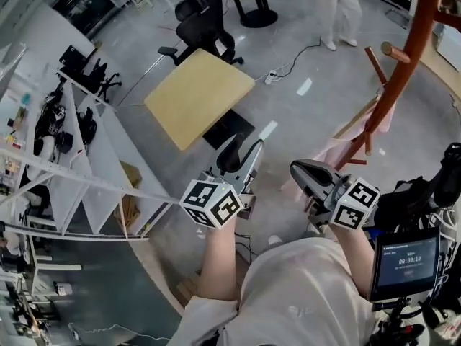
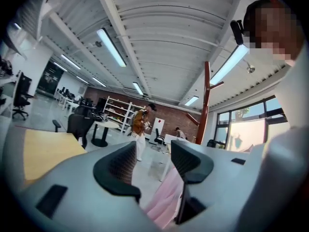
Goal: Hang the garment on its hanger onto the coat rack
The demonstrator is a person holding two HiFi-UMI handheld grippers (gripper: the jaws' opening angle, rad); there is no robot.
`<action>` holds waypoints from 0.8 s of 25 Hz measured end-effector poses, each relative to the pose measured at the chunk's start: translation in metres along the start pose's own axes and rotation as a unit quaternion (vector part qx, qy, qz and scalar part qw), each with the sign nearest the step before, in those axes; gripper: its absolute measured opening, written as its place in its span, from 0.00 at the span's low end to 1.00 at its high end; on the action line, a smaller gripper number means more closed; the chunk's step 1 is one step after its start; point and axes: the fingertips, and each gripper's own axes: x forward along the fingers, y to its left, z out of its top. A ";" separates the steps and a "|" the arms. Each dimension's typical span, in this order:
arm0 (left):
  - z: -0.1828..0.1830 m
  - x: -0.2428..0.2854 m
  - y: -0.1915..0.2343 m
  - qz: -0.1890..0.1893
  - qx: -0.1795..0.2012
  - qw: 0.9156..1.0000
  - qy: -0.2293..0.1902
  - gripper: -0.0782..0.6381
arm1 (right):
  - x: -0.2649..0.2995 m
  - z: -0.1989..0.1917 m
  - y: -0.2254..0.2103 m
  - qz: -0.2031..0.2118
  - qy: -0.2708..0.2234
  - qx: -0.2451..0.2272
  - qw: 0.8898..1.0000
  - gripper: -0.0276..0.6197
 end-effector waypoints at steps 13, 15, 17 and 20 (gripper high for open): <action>-0.031 -0.200 0.075 0.196 -0.062 0.977 -0.060 0.42 | 0.126 -0.099 0.105 0.188 0.123 0.047 0.973 0.06; -0.035 -0.222 0.076 0.215 -0.075 0.971 -0.067 0.33 | 0.136 -0.105 0.119 0.202 0.135 0.049 0.969 0.06; -0.041 -0.243 0.081 0.241 -0.089 0.964 -0.071 0.14 | 0.144 -0.113 0.131 0.213 0.146 0.050 0.965 0.06; -0.057 -0.260 0.092 0.259 -0.101 0.958 -0.069 0.12 | 0.154 -0.130 0.134 0.224 0.155 0.051 0.961 0.06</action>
